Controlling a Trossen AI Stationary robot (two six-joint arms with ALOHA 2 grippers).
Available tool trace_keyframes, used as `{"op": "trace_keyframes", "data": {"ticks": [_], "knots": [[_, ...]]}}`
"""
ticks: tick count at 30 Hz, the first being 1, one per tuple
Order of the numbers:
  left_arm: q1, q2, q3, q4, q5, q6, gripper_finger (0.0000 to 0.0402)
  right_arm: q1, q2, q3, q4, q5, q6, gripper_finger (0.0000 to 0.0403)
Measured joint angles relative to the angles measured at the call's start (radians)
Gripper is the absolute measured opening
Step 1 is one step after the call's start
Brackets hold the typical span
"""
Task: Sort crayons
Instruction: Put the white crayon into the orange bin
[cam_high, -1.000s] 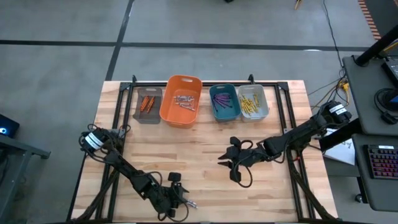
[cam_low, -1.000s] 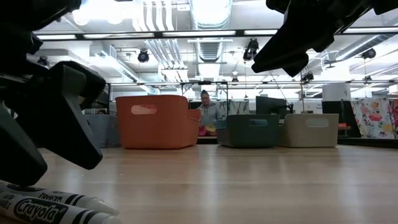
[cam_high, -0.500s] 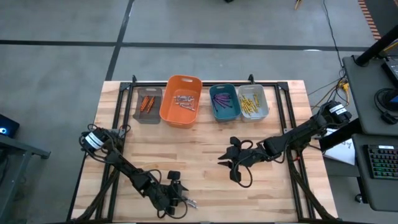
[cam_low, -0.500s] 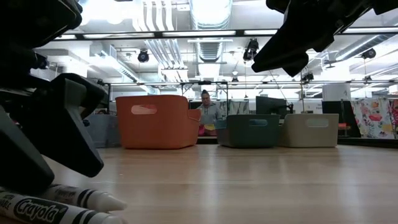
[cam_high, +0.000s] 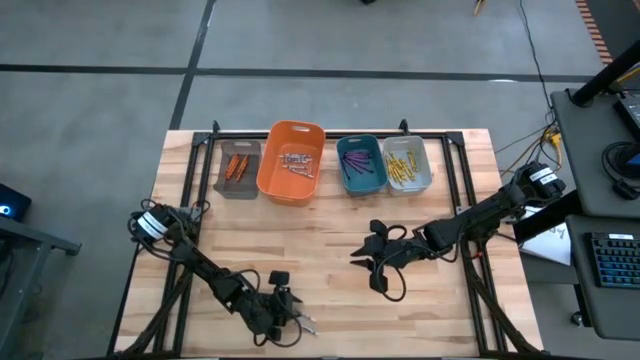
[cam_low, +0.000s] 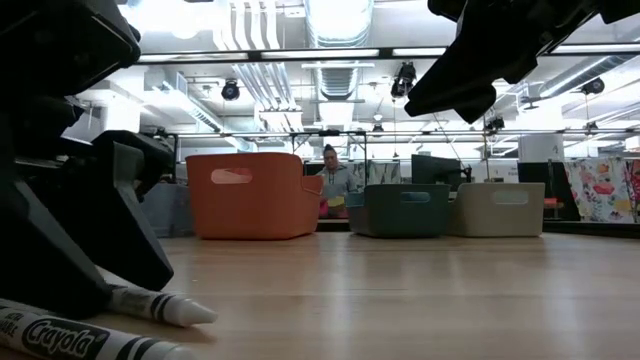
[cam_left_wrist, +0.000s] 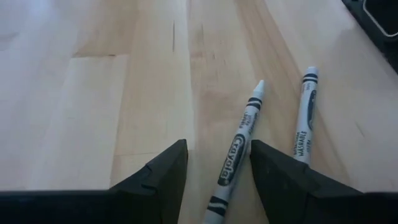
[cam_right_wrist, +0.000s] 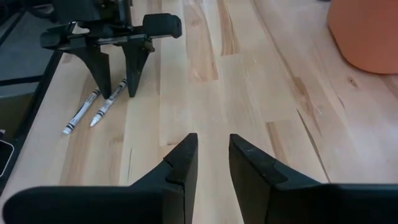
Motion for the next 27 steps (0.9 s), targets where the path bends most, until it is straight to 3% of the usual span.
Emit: {"op": "trace_keyframes", "data": {"ticks": [6,15,27], "knots": [[0.002,-0.001,-0.013,-0.001,-0.043,0.016,0.0116,0.0,0.0,0.0,0.0,0.0,-0.001,0.0078],[0.002,-0.003,-0.041,0.0,-0.07,-0.007,0.0013,0.0,0.0,0.0,0.0,0.0,-0.001,0.0086],[0.005,-0.03,-0.056,-0.035,-0.192,0.017,0.0003,0.0,0.0,0.0,0.0,0.0,-0.01,0.0077]]}}
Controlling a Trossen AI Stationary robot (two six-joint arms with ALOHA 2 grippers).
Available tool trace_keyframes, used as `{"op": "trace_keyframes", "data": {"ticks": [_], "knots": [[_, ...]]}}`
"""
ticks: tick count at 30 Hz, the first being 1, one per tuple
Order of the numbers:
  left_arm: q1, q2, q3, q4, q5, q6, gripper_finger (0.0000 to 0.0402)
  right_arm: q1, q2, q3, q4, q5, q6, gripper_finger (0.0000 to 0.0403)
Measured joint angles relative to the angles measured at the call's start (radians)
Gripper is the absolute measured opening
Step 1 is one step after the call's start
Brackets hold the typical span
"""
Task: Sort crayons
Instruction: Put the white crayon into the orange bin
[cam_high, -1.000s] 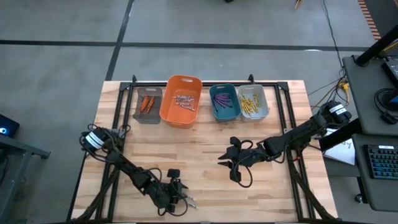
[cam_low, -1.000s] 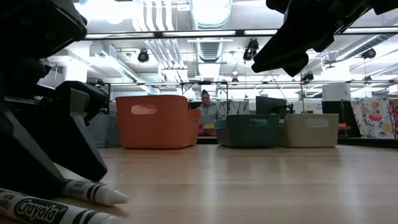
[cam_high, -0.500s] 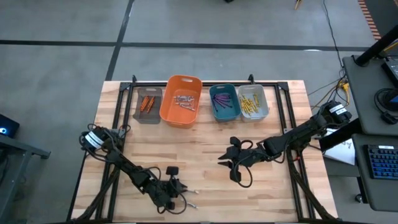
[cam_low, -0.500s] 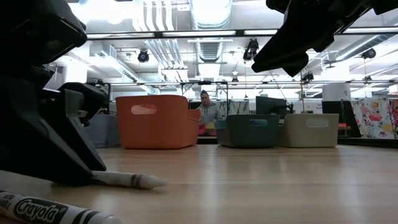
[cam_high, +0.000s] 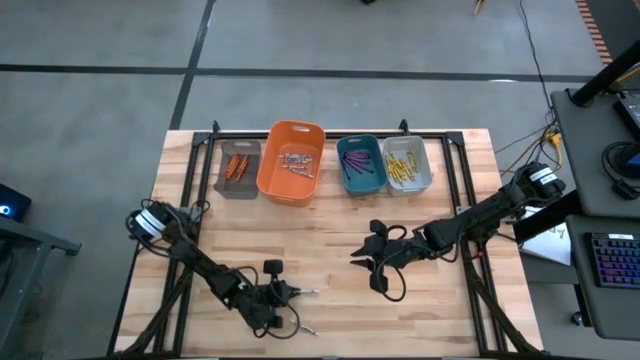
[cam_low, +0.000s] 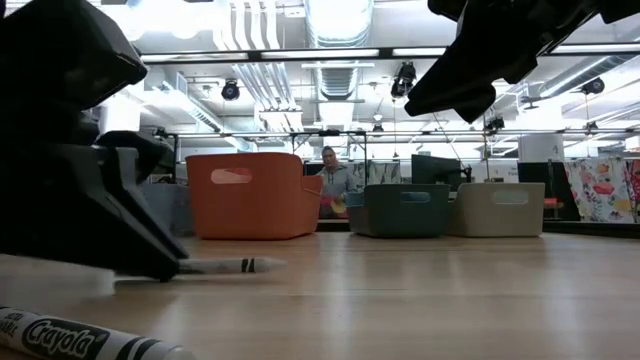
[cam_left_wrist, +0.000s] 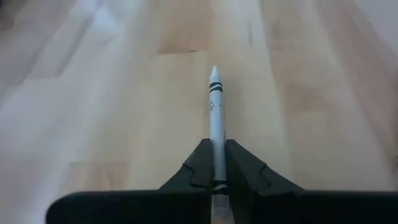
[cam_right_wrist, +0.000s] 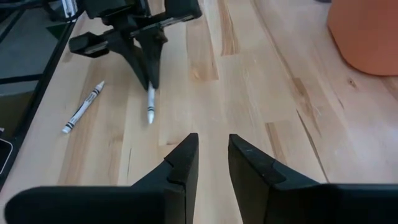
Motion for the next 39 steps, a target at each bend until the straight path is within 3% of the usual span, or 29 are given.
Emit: {"op": "trace_keyframes", "data": {"ticks": [12,21,30,39], "knots": [[0.01,-0.169,-0.005,0.014,-0.13,0.159,0.0002,0.0,0.0,0.0,0.0,0.0,-0.006,0.0084],[0.112,-0.423,-0.003,-0.078,-0.167,0.366,0.0002,-0.008,-0.02,0.022,-0.004,0.021,-0.049,0.0079],[0.423,-0.693,-0.002,-0.381,-0.146,0.397,0.0002,-0.06,-0.04,0.093,-0.034,0.034,-0.168,0.0076],[0.811,-0.735,-0.002,-0.458,0.15,0.473,0.0002,-0.174,-0.04,0.232,-0.273,0.139,-0.253,0.0075]]}}
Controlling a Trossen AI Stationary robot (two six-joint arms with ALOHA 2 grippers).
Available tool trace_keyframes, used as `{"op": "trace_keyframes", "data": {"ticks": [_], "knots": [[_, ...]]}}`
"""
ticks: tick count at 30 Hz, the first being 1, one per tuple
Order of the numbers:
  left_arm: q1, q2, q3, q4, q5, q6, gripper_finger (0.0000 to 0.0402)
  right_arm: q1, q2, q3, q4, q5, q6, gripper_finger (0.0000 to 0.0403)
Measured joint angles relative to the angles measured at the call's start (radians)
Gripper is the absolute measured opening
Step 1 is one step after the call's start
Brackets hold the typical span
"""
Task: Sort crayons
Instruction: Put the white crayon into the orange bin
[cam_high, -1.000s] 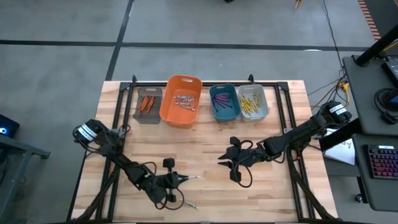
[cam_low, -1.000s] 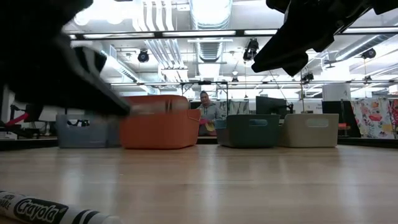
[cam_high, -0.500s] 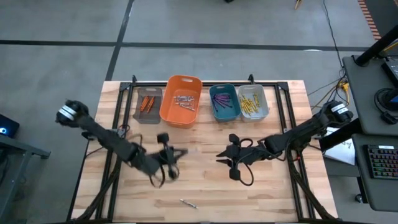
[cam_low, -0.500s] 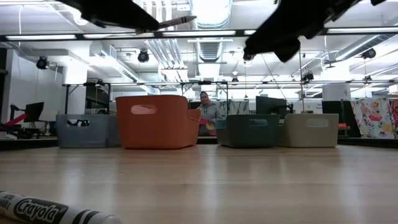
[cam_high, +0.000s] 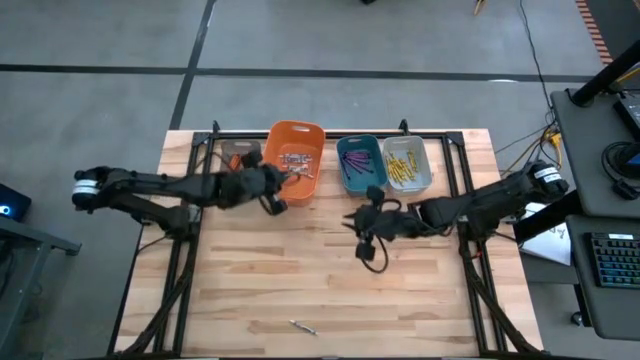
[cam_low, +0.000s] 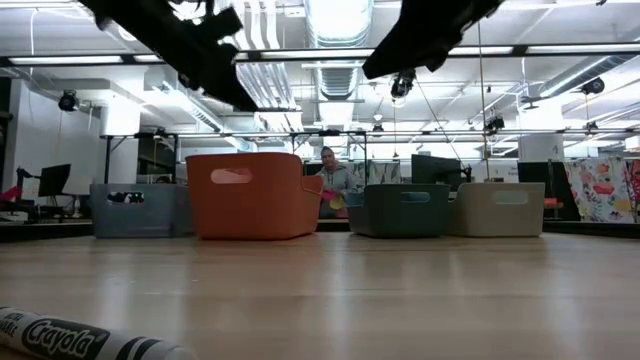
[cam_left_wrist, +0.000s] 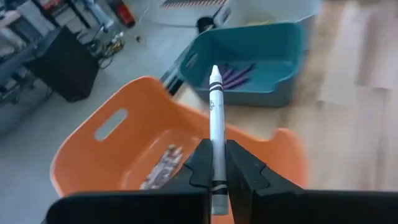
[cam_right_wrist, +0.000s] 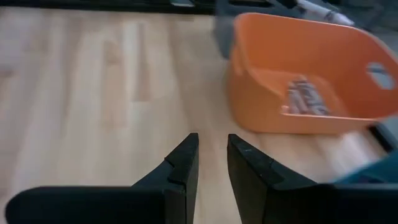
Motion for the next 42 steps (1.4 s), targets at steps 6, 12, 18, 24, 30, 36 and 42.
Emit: {"op": "trace_keyframes", "data": {"ticks": [6,12,18,24,30,36,42], "knots": [[0.177,-0.001,0.0,-0.008,0.139,0.074,0.0002,-0.102,0.0,0.097,-0.097,0.002,-0.082,0.0075],[0.278,0.047,0.001,-0.019,0.219,0.021,0.0002,-0.189,0.0,0.135,-0.102,0.002,-0.103,0.0075],[0.322,0.155,0.081,-0.085,0.22,0.04,0.0002,-0.231,0.0,0.116,-0.102,-0.001,-0.094,0.0075],[0.357,0.268,0.216,-0.215,0.221,0.219,0.0002,-0.236,0.0,0.111,-0.104,-0.009,-0.069,0.0075],[0.413,0.373,0.379,-0.404,0.234,0.382,0.0002,-0.236,0.0,0.111,-0.115,-0.008,-0.054,0.0075],[0.457,0.508,0.537,-0.584,0.376,0.41,0.0002,-0.236,0.0,0.111,-0.123,-0.011,-0.049,0.0075],[0.472,0.605,0.612,-0.648,0.374,0.397,0.0017,-0.235,0.0,0.111,-0.133,-0.012,-0.032,0.0075]]}}
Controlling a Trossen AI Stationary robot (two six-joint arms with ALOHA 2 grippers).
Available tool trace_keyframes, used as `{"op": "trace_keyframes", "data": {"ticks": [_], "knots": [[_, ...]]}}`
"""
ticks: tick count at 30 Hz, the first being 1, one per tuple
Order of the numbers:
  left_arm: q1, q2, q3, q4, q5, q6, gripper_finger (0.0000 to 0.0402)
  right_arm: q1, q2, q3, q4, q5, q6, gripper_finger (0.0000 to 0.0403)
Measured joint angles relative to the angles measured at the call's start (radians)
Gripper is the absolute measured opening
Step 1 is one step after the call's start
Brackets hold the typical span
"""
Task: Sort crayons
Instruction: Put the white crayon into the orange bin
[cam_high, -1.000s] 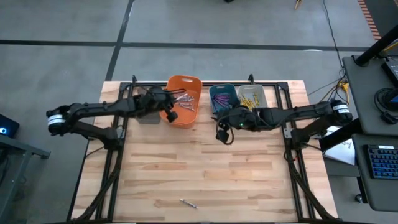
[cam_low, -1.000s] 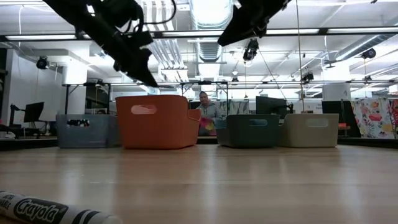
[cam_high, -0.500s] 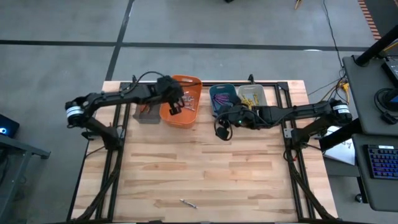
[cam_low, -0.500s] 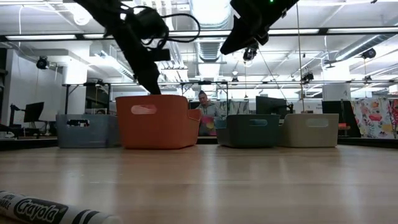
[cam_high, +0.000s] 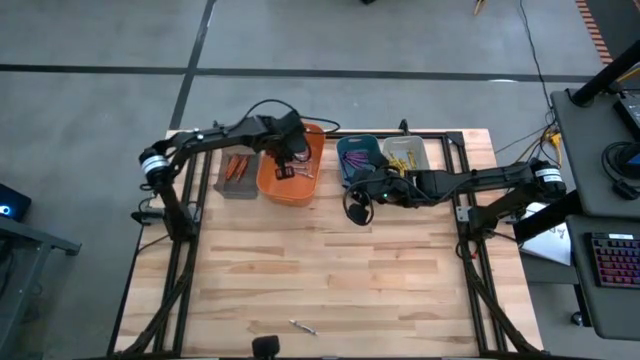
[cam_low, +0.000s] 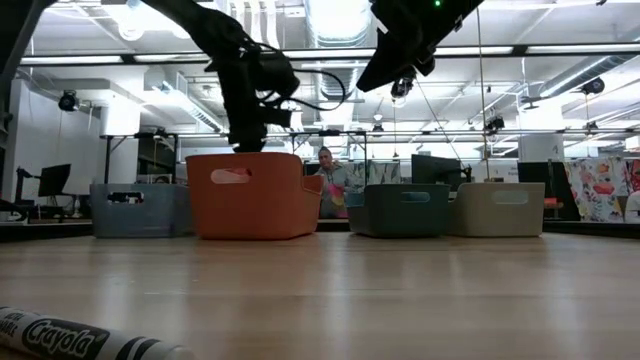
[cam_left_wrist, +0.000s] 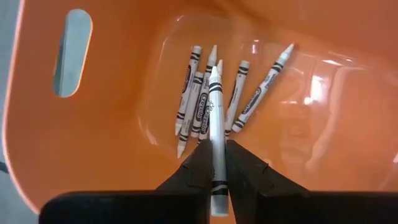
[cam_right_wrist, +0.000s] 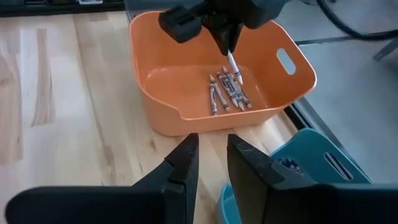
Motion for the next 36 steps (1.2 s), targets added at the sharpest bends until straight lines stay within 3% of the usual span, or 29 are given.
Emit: {"op": "trace_keyframes", "data": {"ticks": [13,22,28,36], "knots": [[0.001,0.004,-0.002,0.023,-0.007,-0.014,0.0064,0.001,0.0,-0.001,0.0,-0.007,0.01,0.0075],[-0.052,-0.124,-0.002,0.016,0.031,-0.115,0.0064,0.004,0.0,-0.001,-0.001,-0.008,0.012,0.0075],[-0.172,-0.244,-0.024,0.021,0.073,-0.214,0.0059,0.004,0.0,-0.001,-0.001,-0.047,0.016,0.0075],[-0.445,-0.361,-0.088,0.076,0.074,-0.313,0.0058,0.007,0.0,-0.001,-0.002,-0.142,0.016,0.0075]]}}
